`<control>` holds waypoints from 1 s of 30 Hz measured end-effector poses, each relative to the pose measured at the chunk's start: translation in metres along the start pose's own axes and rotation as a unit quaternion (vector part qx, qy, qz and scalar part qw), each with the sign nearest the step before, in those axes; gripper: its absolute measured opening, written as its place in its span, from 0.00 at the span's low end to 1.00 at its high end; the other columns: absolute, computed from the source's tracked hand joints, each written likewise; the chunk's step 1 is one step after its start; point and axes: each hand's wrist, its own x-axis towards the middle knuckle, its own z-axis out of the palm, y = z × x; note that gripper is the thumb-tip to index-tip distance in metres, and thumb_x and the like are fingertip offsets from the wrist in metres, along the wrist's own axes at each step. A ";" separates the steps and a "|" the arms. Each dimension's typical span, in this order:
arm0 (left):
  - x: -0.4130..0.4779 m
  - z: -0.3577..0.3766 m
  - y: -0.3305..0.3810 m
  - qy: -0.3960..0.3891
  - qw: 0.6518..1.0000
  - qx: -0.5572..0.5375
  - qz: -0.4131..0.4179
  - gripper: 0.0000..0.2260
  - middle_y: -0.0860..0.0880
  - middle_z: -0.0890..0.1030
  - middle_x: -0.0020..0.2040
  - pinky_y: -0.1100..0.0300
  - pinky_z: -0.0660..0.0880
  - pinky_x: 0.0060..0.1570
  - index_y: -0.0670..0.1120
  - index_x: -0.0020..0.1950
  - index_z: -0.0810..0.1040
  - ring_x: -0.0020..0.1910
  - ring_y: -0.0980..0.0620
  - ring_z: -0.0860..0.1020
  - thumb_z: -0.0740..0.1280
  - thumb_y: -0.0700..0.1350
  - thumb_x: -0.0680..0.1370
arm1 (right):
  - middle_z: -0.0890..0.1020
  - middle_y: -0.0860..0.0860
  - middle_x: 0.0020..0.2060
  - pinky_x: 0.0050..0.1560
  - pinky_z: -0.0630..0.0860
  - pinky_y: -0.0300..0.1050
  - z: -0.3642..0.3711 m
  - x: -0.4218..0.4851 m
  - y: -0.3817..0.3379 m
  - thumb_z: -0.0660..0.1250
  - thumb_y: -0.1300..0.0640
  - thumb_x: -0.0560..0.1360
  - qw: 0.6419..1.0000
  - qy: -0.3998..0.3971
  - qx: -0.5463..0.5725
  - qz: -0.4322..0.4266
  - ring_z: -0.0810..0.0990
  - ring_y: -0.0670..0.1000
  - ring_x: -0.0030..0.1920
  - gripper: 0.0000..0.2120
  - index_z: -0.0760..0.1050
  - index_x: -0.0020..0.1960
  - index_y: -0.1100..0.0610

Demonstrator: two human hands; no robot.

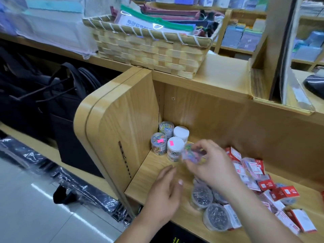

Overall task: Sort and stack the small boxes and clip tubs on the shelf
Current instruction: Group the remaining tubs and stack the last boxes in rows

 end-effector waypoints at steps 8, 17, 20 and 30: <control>-0.028 -0.069 -0.037 0.084 0.990 0.107 -0.037 0.17 0.57 0.79 0.56 0.59 0.76 0.54 0.50 0.63 0.80 0.53 0.58 0.79 0.63 0.51 0.76 | 0.77 0.45 0.55 0.47 0.74 0.44 0.111 -0.005 -0.046 0.71 0.45 0.72 0.993 -0.105 -0.055 0.028 0.78 0.50 0.56 0.13 0.77 0.55 0.47; -0.019 -0.065 -0.036 -0.012 0.993 0.107 0.038 0.25 0.52 0.76 0.70 0.72 0.59 0.71 0.46 0.71 0.76 0.71 0.56 0.70 0.59 0.38 0.74 | 0.85 0.46 0.42 0.42 0.79 0.49 0.112 -0.008 -0.036 0.65 0.47 0.73 0.991 -0.109 -0.030 0.067 0.83 0.53 0.47 0.08 0.81 0.47 0.48; -0.010 -0.069 -0.043 -0.021 0.992 0.124 0.032 0.26 0.50 0.73 0.73 0.74 0.56 0.71 0.44 0.73 0.73 0.74 0.54 0.69 0.58 0.39 0.74 | 0.86 0.47 0.44 0.46 0.80 0.48 0.097 -0.012 -0.041 0.66 0.49 0.75 0.992 -0.104 -0.015 0.073 0.83 0.52 0.48 0.08 0.81 0.49 0.49; -0.019 -0.007 0.007 -0.120 0.987 0.036 0.097 0.26 0.68 0.72 0.65 0.72 0.67 0.64 0.58 0.71 0.73 0.66 0.64 0.72 0.72 0.50 0.73 | 0.84 0.47 0.40 0.35 0.76 0.46 -0.017 -0.059 0.033 0.64 0.54 0.71 0.971 0.006 -0.204 0.122 0.81 0.55 0.46 0.07 0.81 0.44 0.48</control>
